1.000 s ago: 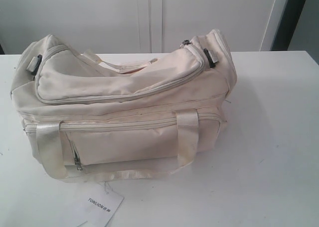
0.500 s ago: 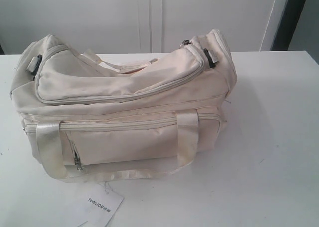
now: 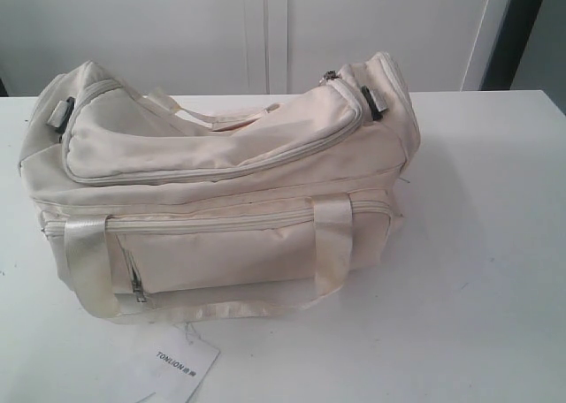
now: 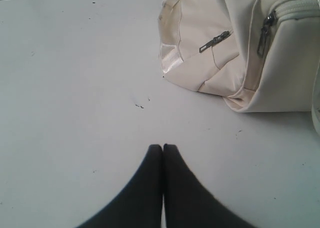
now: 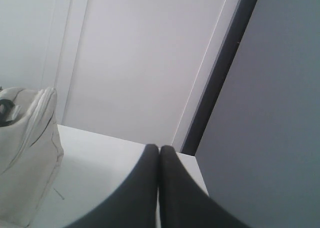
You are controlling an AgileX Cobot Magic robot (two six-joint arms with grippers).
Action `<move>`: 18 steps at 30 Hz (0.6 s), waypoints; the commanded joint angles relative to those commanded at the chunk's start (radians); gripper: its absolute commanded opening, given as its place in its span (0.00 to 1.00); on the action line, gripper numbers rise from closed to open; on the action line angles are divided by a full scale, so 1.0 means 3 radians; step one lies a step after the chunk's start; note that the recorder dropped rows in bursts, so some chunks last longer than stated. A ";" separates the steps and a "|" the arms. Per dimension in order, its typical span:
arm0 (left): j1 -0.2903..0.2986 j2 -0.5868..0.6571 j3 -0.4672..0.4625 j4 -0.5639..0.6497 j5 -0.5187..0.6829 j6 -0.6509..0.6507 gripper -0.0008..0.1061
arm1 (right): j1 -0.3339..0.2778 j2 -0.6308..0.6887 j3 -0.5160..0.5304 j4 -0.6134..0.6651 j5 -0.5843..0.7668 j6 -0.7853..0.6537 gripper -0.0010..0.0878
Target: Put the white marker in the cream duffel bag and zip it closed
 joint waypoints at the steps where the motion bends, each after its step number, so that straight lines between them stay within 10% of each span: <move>1: 0.0000 0.0000 0.0000 0.0000 0.0000 0.0000 0.01 | 0.0000 0.0000 0.0000 0.0000 0.0000 0.0000 0.01; 18: 0.0000 0.0000 0.0000 0.0000 0.0000 0.0000 0.01 | 0.0000 0.0000 0.0000 -0.0632 0.0065 0.1599 0.01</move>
